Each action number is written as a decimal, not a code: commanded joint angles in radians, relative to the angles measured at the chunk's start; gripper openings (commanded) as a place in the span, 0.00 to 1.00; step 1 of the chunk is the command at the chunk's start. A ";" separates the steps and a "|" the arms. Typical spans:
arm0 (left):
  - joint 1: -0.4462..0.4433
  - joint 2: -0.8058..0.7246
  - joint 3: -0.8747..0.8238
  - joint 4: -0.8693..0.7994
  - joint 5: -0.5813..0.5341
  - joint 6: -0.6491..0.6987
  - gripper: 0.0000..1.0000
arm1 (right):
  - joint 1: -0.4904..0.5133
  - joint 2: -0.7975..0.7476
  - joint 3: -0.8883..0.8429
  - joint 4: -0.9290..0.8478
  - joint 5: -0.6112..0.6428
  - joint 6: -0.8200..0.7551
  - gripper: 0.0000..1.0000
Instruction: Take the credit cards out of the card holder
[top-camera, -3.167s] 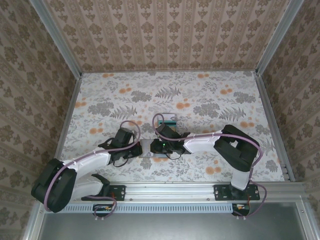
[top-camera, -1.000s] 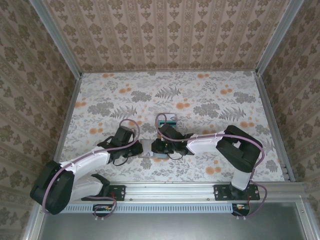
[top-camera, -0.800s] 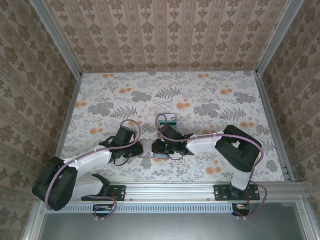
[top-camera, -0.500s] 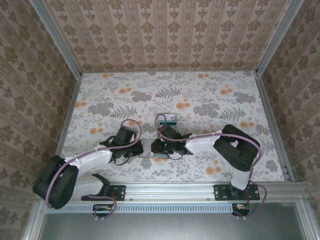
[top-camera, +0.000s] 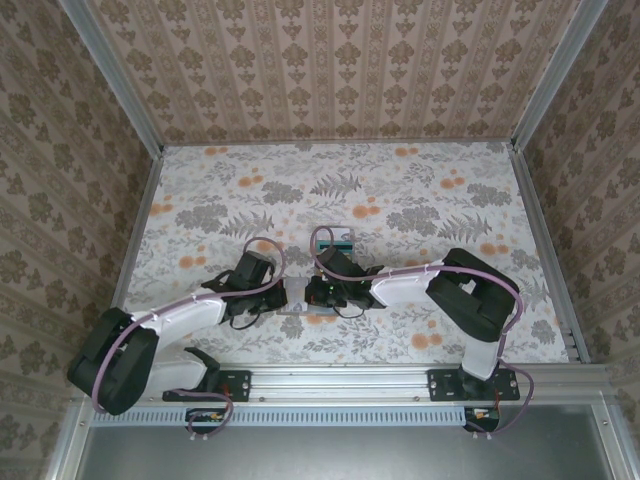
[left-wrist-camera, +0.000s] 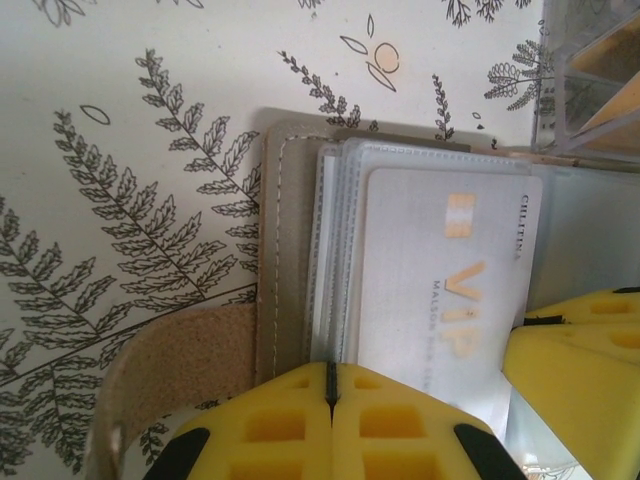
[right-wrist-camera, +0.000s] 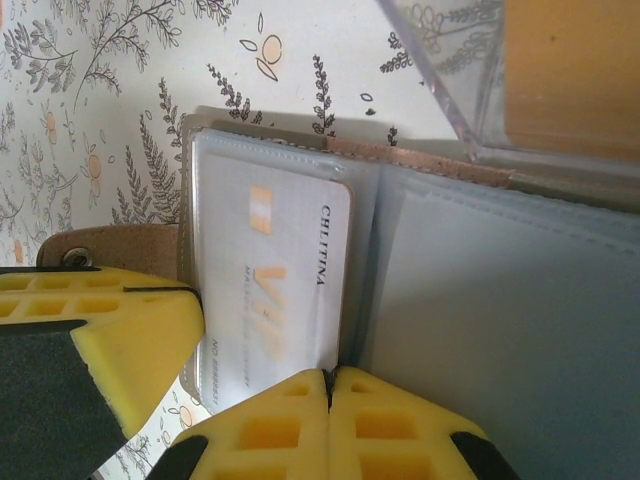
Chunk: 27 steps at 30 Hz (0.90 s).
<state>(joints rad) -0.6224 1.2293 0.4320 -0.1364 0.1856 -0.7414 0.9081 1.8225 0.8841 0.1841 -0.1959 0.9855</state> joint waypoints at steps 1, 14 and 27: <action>-0.007 0.034 0.000 -0.106 -0.064 -0.016 0.00 | -0.001 -0.008 -0.012 -0.009 0.001 0.014 0.00; 0.001 0.061 0.004 -0.139 -0.103 -0.018 0.00 | -0.031 -0.097 -0.105 -0.041 0.023 0.015 0.00; 0.004 0.007 0.011 -0.145 -0.085 -0.011 0.00 | -0.060 -0.290 -0.190 -0.149 0.039 -0.046 0.00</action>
<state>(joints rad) -0.6270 1.2434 0.4606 -0.1810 0.1593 -0.7486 0.8532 1.5944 0.7139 0.1196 -0.1871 0.9771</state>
